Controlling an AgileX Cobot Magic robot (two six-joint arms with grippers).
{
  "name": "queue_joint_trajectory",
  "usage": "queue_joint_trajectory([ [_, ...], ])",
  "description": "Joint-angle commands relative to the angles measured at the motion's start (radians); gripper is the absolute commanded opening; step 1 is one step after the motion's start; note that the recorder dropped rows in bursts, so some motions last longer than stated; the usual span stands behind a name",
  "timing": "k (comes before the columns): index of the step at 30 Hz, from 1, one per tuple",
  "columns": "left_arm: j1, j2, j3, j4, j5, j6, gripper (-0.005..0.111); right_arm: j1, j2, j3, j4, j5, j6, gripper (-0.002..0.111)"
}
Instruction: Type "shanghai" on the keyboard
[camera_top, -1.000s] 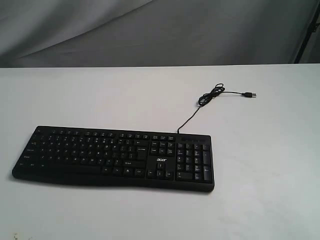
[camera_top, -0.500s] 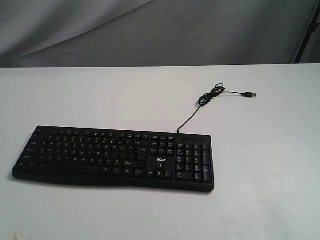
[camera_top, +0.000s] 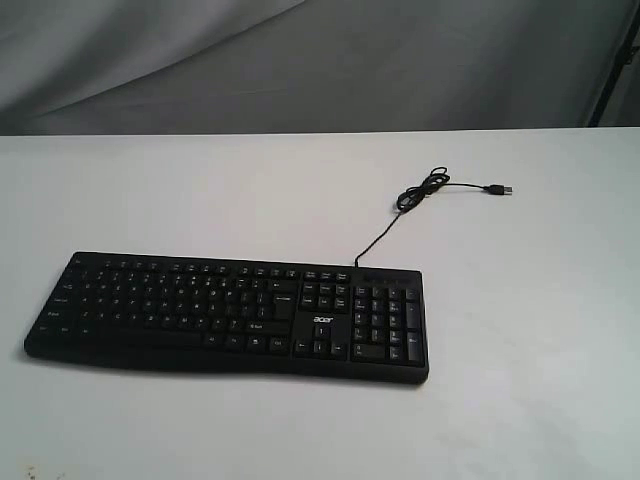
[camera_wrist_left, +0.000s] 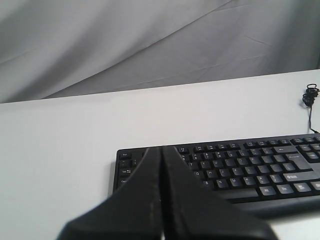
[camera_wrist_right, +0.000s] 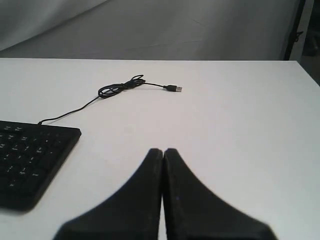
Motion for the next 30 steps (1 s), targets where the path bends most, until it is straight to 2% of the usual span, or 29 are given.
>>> queue_joint_trajectory([
  [1,-0.004,-0.003,0.004,0.001,-0.005,0.0,0.0,0.0,-0.005,0.003,0.005,0.001,-0.011,0.0],
  [30,-0.004,-0.003,0.004,0.001,-0.005,0.0,0.0,0.0,-0.005,0.003,0.007,0.001,0.0,0.0],
])
